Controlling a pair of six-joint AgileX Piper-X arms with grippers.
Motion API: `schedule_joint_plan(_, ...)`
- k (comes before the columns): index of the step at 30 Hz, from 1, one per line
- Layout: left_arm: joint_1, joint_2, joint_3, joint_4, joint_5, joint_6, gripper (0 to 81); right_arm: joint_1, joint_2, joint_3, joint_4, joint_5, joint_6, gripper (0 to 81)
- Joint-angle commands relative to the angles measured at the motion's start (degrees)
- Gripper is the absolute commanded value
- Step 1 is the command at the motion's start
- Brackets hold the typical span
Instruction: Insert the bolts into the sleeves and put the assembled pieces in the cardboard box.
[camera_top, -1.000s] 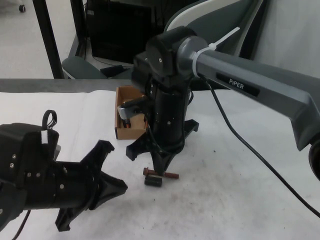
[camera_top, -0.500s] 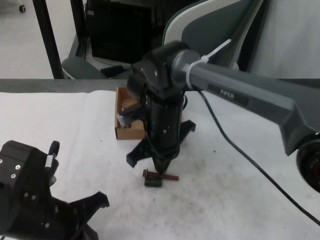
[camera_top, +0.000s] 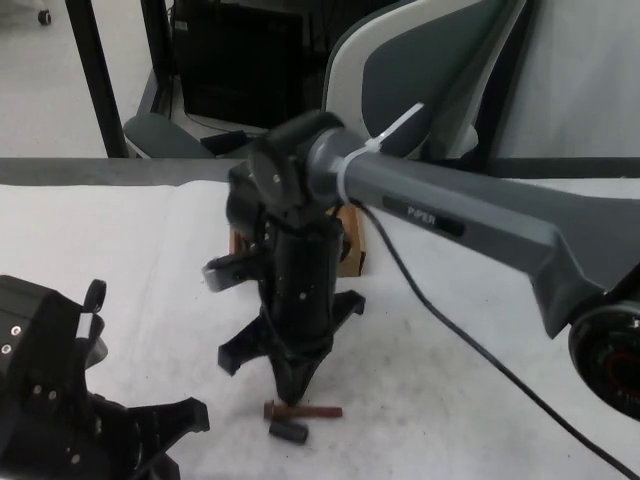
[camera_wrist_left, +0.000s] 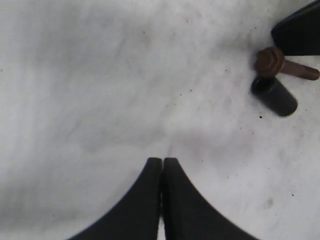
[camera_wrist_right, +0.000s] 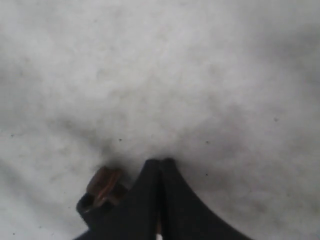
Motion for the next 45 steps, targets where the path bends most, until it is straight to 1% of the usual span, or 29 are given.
schedule_joint_plan(1,-0.17,-0.78,-0.14,0.26,0.97,0.86,0.8,0.68,0.68,-0.55,1.23,7.5,-0.69,0.3)
schedule_joint_plan(3,-0.17,-0.9,-0.14,0.26,1.1,1.02,0.8,0.12,0.68,-2.05,1.23,13.44,-2.02,0.3)
schedule_joint_plan(5,-0.17,-0.89,-0.14,0.26,1.1,1.02,0.8,-0.75,0.57,-3.84,1.7,16.71,-2.05,0.3)
schedule_joint_plan(9,-0.17,-0.89,-0.14,0.41,1.84,1.01,0.8,-2.64,0.57,-7.49,3.44,17.79,-2.5,0.3)
schedule_joint_plan(11,-0.17,-0.89,-0.14,0.66,3.75,0.59,0.8,-3.41,0.57,-8.38,4.78,17.0,-2.68,0.3)
schedule_joint_plan(12,-0.17,-0.89,-0.14,0.95,4.75,-0.17,0.8,-3.91,0.57,-8.52,5.37,15.51,-2.68,0.3)
schedule_joint_plan(17,-0.17,-0.89,-0.84,4.85,6.39,-3.21,0.8,-5.36,-0.97,-8.5,5.37,5.32,-3.58,0.3)
schedule_joint_plan(21,-0.17,-1.23,-3.81,10.79,6.39,-5.68,0.8,-5.35,-3.75,-8.5,5.37,4.8,-5.52,0.3)
schedule_joint_plan(24,-0.17,-2.83,-4.96,10.7,5.69,-9.39,0.8,-5.35,-5.68,-8.5,5.37,4.8,-6.31,0.3)
schedule_joint_plan(26,-0.85,-4.56,-5.24,10.63,3.68,-12.61,0.8,-5.35,-7.01,-8.39,5.37,4.8,-6.58,0.3)
schedule_joint_plan(30,-5.44,-8.31,-5.24,10.81,-1.18,-18.57,0.8,-5.35,-9.3,-8.16,5.37,2.49,-7.88,0.3)
schedule_joint_plan(35,-14.66,-9.33,-5.24,9.5,-7.73,-29.01,0.8,-5.35,-11.63,-6.67,5.37,1.2,-7.87,0.3)
schedule_joint_plan(36,-16.0,-9.17,-5.24,9.54,-9.15,-30.82,0.8,-5.35,-12.11,-6.15,5.37,1.2,-7.87,0.3)
schedule_joint_plan(38,-18.65,-9.01,-5.24,9.54,-11.59,-33.01,0.8,-5.35,-13.11,-4.69,5.37,1.47,-7.87,0.3)
schedule_joint_plan(40,-20.96,-8.43,-5.24,8.92,-13.87,-32.38,0.8,-5.35,-14.12,-3.1,5.37,1.58,-8.1,0.3)
schedule_joint_plan(43,-22.54,-6.44,-5.24,7.55,-13.67,-32.4,0.8,-5.35,-15.32,-0.74,5.37,1.63,-8.08,0.3)
schedule_joint_plan(45,-22.43,-4.53,-5.24,6.58,-9.52,-32.4,0.7,-5.35,-16.0,0.61,5.37,1.63,-8.08,0.3)
